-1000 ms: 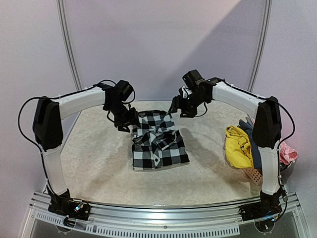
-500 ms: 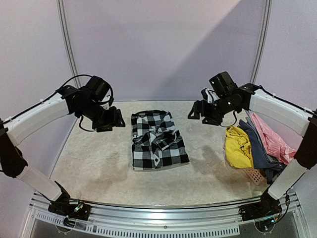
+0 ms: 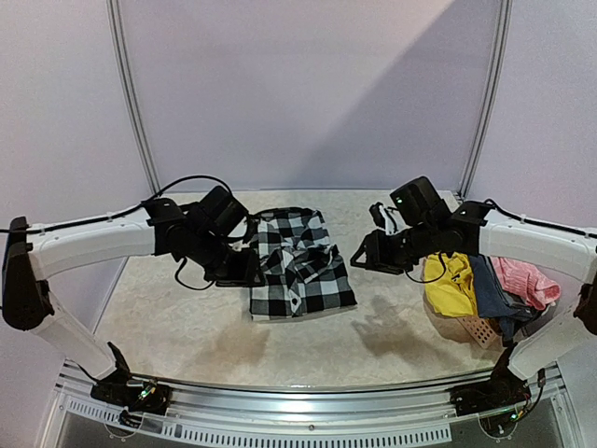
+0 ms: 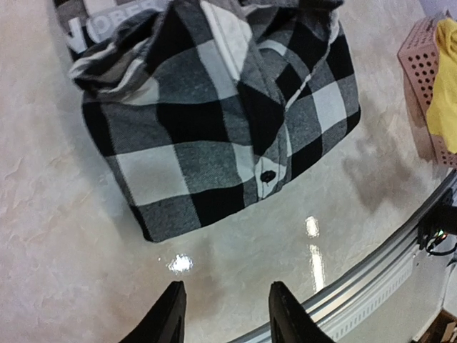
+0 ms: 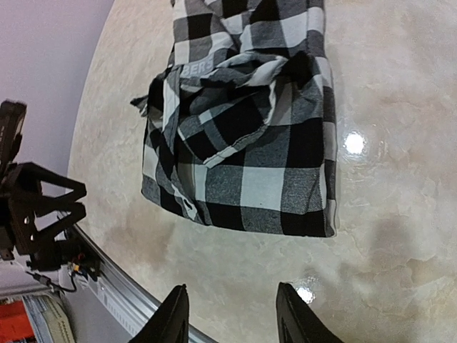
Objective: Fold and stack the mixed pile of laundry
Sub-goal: Smooth out the 2/3-rectangle-folded shirt at the center of the board.
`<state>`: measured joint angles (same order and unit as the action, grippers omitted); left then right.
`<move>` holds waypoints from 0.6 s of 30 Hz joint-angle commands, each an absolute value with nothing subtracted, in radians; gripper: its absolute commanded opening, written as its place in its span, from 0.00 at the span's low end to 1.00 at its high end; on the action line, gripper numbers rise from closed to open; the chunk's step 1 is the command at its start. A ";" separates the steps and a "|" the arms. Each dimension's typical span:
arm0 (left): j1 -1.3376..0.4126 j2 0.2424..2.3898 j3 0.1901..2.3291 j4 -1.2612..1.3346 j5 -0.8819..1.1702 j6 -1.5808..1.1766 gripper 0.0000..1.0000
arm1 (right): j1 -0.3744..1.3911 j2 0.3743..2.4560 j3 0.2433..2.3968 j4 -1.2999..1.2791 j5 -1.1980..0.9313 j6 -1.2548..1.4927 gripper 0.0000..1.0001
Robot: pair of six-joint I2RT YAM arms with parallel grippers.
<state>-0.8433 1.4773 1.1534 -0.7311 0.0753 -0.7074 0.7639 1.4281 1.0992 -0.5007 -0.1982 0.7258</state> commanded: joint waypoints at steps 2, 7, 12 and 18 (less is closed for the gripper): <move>-0.882 1.611 1.247 -0.676 0.116 -0.680 0.32 | 0.798 1.543 1.117 -0.419 -0.231 0.708 0.35; -0.885 1.707 1.308 -0.678 0.145 -0.667 0.29 | 0.802 1.670 1.201 -0.425 -0.253 0.677 0.25; -0.884 1.784 1.371 -0.700 0.174 -0.635 0.28 | 0.802 1.821 1.298 -0.441 -0.275 0.645 0.23; -0.876 1.839 1.418 -0.725 0.207 -0.608 0.27 | 0.802 1.965 1.410 -0.448 -0.311 0.627 0.21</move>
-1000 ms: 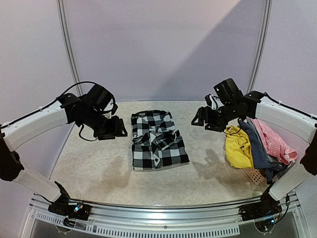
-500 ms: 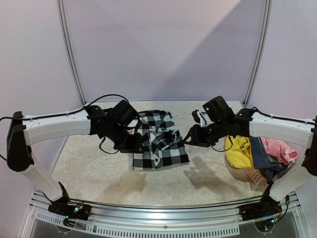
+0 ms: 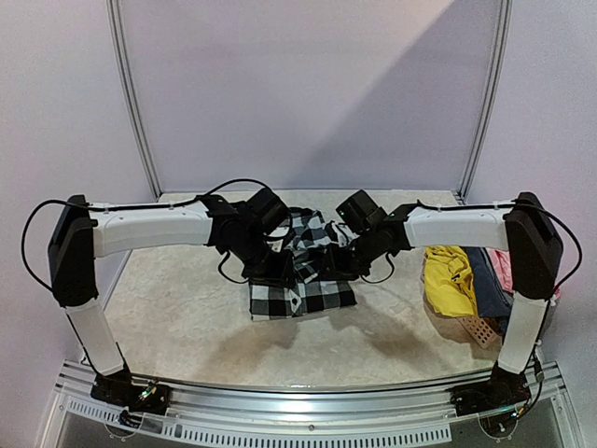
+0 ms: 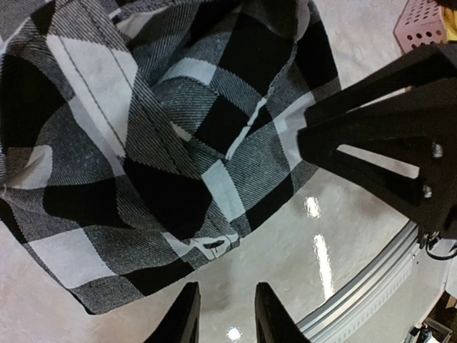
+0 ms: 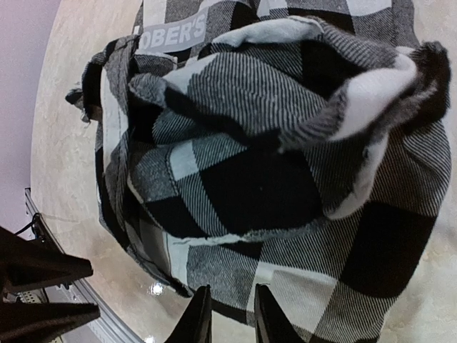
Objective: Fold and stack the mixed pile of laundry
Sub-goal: Smooth out the 2/3-rectangle-folded shirt at the center of the board.
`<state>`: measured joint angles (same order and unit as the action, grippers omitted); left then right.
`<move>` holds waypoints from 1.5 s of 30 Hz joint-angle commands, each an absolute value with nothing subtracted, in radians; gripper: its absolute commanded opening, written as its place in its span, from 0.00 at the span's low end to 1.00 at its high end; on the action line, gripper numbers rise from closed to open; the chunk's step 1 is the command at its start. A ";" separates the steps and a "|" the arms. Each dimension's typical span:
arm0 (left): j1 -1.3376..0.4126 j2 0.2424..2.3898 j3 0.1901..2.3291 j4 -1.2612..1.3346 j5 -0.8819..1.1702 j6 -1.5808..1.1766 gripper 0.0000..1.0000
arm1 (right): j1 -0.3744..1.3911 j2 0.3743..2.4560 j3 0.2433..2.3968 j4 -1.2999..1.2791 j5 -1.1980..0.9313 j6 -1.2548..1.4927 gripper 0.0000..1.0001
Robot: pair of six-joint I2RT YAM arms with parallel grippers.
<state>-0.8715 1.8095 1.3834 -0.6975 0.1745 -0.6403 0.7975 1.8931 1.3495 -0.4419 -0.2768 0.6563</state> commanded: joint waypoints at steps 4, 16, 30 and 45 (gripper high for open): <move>-0.873 1.834 1.409 -0.725 0.228 -0.607 0.26 | 0.801 2.031 1.467 -0.458 -0.327 0.608 0.20; -0.870 1.779 1.348 -0.766 0.209 -0.568 0.26 | 0.734 2.178 1.677 -0.475 -0.346 0.577 0.19; -0.862 1.743 1.340 -0.842 0.179 -0.489 0.25 | 0.644 2.315 1.872 -0.347 -0.381 0.695 0.26; -0.855 1.767 1.447 -0.886 0.144 -0.455 0.25 | 0.519 2.221 2.095 -0.465 -0.326 0.695 0.73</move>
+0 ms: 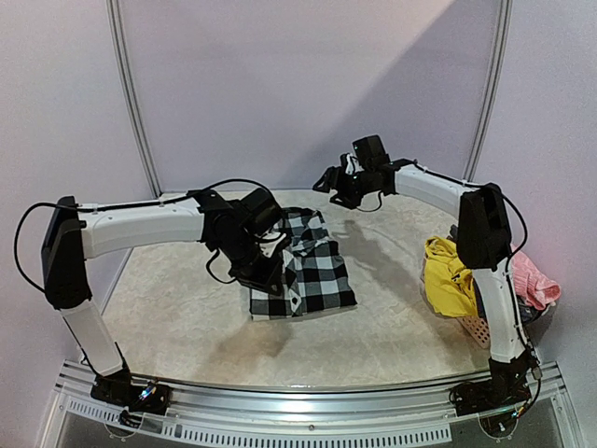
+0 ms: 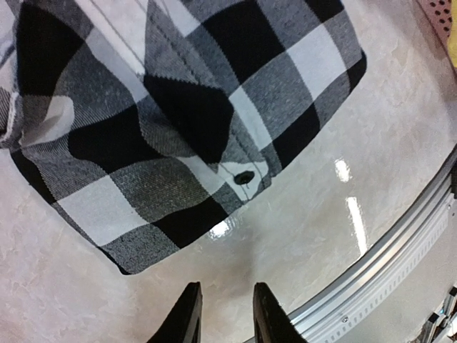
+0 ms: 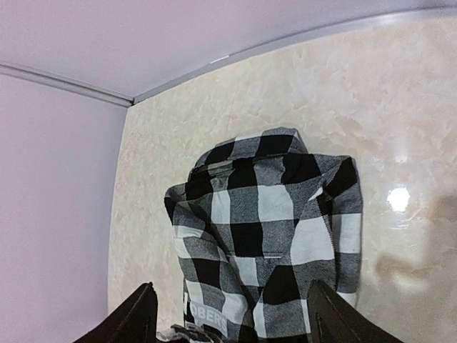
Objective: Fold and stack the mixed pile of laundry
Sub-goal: Smooth out the 2/3-rectangle-folded shirt at the center of the board, then move the 2/3-rectangle-folded shirt to the center of the board.
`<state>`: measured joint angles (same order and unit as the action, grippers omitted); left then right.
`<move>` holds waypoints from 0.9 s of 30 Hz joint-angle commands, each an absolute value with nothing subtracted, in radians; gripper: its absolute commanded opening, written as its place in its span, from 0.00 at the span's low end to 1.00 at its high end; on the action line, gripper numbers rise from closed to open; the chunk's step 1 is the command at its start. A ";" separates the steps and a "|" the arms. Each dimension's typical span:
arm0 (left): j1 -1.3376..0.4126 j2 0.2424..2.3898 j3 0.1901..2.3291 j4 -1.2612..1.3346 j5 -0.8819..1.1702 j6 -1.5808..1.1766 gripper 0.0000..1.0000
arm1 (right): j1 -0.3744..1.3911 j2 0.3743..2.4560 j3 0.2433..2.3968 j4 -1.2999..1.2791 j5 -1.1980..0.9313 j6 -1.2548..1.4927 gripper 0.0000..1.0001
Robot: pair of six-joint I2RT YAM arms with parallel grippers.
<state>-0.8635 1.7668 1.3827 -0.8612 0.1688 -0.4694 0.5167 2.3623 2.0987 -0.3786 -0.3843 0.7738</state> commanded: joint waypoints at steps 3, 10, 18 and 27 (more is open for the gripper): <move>-0.852 1.800 1.502 -0.895 0.131 -0.455 0.25 | 0.520 2.094 1.972 -0.492 -0.276 0.656 0.77; -0.835 1.936 1.643 -0.909 0.113 -0.456 0.24 | 0.522 1.726 1.507 -0.467 -0.193 0.678 0.79; -0.825 2.119 1.753 -0.919 0.107 -0.429 0.23 | 0.529 1.363 1.190 -0.529 -0.128 0.728 0.79; -0.792 2.262 1.795 -0.899 0.111 -0.414 0.22 | 0.528 1.151 1.063 -0.614 -0.080 0.755 0.79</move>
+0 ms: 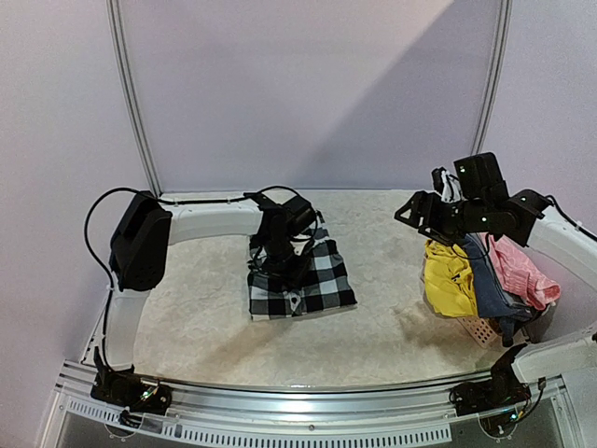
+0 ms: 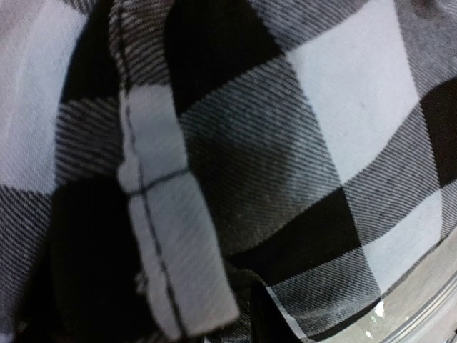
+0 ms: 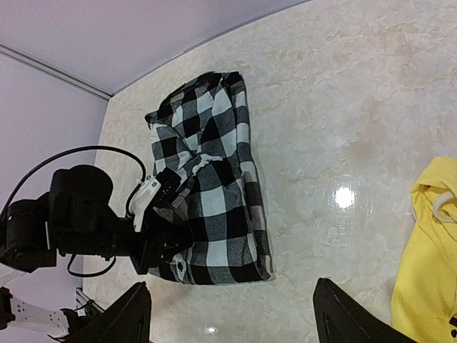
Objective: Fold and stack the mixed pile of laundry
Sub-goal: Move the 2/3-rectangle-folded shirt to the center of the board.
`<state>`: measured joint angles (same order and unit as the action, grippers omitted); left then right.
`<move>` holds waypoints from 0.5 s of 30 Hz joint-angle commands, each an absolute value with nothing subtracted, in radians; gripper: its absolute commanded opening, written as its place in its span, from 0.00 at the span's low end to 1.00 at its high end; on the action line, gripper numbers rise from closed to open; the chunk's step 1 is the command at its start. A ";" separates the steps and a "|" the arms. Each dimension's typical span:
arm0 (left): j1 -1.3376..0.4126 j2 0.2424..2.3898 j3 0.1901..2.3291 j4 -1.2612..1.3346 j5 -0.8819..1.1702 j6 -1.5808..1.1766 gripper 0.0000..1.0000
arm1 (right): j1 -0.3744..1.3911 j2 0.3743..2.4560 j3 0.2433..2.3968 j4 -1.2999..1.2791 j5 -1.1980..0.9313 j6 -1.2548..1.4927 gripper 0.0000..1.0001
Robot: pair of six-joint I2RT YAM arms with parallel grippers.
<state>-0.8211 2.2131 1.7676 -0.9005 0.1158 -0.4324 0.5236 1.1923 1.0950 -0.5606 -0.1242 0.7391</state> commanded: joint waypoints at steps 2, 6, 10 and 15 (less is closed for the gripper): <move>-0.789 2.290 1.800 -0.891 0.122 -0.412 0.22 | 0.529 1.145 1.059 -0.621 -0.081 0.755 0.79; -0.788 2.334 1.802 -0.879 0.141 -0.404 0.22 | 0.528 1.157 1.063 -0.625 -0.091 0.752 0.79; -0.791 2.343 1.756 -0.849 0.159 -0.411 0.22 | 0.529 1.177 1.070 -0.627 -0.093 0.750 0.79; -0.816 2.317 1.642 -0.791 0.181 -0.431 0.21 | 0.529 1.194 1.074 -0.630 -0.096 0.745 0.79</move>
<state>-0.8017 2.2620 1.7641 -0.8413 0.1665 -0.4202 0.5236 1.1778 1.0775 -0.6086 -0.1062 0.7471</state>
